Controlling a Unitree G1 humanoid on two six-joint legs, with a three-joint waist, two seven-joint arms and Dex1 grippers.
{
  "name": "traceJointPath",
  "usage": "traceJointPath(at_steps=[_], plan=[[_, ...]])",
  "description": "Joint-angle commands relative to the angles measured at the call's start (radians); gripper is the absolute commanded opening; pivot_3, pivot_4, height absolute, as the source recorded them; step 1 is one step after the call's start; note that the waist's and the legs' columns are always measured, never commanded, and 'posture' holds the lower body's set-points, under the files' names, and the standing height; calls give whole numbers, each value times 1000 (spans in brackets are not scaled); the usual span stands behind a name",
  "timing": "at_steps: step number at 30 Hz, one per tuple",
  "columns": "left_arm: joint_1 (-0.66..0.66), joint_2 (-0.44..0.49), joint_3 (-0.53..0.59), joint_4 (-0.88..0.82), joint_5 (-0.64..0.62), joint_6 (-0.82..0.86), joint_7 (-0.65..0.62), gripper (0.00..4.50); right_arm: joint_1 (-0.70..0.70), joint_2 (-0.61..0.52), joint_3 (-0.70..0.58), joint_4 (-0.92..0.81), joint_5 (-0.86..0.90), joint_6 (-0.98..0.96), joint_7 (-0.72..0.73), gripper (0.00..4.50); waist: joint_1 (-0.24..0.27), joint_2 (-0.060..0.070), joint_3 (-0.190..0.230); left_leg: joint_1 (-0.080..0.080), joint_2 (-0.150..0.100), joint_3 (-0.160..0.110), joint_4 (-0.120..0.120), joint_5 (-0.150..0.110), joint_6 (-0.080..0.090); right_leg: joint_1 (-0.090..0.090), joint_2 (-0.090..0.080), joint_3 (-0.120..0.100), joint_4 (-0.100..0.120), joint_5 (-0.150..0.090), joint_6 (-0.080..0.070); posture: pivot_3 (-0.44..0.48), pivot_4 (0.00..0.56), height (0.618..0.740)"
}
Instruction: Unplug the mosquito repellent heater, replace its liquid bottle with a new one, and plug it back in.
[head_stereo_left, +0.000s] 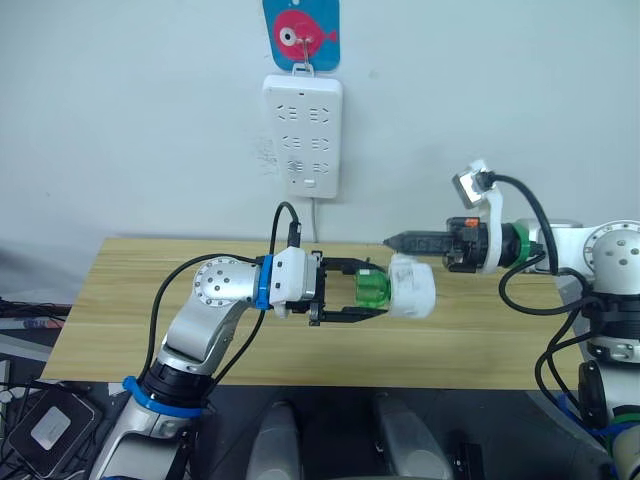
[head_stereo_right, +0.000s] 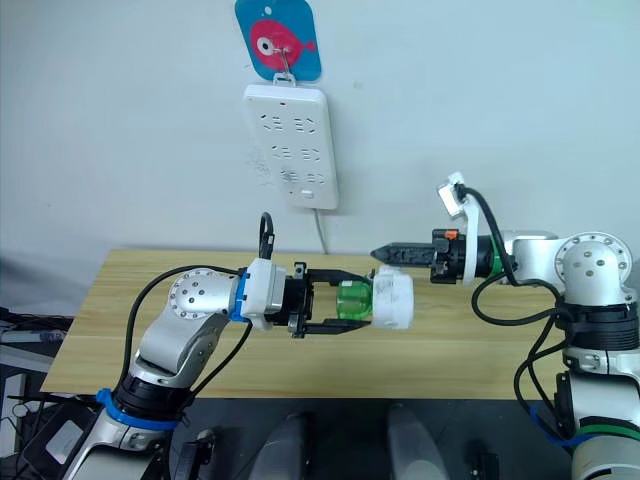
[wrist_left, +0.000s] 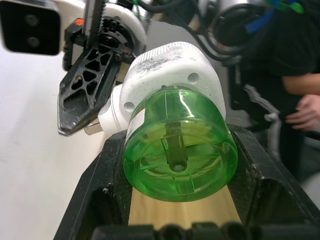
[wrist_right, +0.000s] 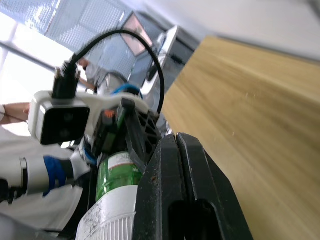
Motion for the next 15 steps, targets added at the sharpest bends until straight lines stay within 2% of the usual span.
traceJointPath(at_steps=[1,4,6,12,13,15], plan=[[6,-55,56,37,55,-96,136,2260,61,9,-168,-115,98,-77,-161,489,0,0,0,0,0,0,0,0,0,0,0,0,0,0,0,-157,235,725],[14,-100,60,57,82,-129,205,2260,155,35,-251,-192,194,-145,-328,1472,1,0,0,0,0,-1,0,0,0,0,0,-1,0,0,0,-168,238,725],[24,-136,59,70,103,-146,260,2260,228,52,-298,-235,256,-205,-444,2294,1,0,0,-1,0,0,0,0,0,0,0,-1,-1,0,0,-172,239,725],[21,-200,56,130,167,-233,364,2260,427,90,-324,-359,426,-375,-692,4305,-1,0,0,-1,0,0,0,0,0,0,0,0,1,0,0,-190,243,725],[12,-212,54,144,174,-238,383,2260,473,117,-312,-406,464,-419,-741,4476,-2,0,0,-1,0,0,0,0,0,0,0,0,1,0,0,-190,244,725],[1,-223,44,165,185,-249,393,2260,531,171,-273,-492,522,-507,-831,4500,-3,0,0,-1,0,0,0,0,0,0,0,-1,1,0,0,-194,245,725]])
